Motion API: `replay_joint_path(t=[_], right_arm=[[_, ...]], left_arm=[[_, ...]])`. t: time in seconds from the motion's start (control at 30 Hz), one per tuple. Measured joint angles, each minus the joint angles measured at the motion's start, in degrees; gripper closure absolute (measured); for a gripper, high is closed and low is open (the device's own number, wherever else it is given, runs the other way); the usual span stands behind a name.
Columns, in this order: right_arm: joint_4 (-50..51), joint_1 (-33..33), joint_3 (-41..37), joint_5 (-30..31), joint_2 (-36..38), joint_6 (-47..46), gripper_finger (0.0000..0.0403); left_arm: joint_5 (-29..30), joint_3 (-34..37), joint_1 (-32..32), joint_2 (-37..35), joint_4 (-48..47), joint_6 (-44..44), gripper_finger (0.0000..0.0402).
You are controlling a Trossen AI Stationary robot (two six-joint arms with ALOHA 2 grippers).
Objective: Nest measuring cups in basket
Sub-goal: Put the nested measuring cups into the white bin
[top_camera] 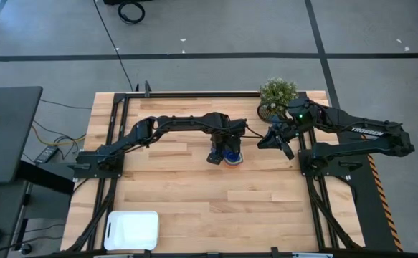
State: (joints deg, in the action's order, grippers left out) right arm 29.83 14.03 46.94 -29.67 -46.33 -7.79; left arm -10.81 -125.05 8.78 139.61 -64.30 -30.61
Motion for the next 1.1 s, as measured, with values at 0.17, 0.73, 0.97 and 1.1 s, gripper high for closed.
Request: replay_joint_path(t=[0.17,0.73,0.97,1.1], right_arm=[[-2.0,0.0,0.0,0.0,0.0,0.0,0.0346],[-5.0,0.0,0.0,0.0,0.0,0.0,0.0346],[-5.0,0.0,0.0,0.0,0.0,0.0,0.0346],[-5.0,0.0,0.0,0.0,0.0,0.0,0.0346]], left_arm=[[0.0,0.0,0.0,0.0,0.2,0.0,0.01],[-2.4,0.0,0.0,0.0,2.7,0.0,0.01],[-2.4,0.0,0.0,0.0,5.9,2.0,0.01],[-2.1,0.0,0.0,0.0,6.0,1.7,0.01]])
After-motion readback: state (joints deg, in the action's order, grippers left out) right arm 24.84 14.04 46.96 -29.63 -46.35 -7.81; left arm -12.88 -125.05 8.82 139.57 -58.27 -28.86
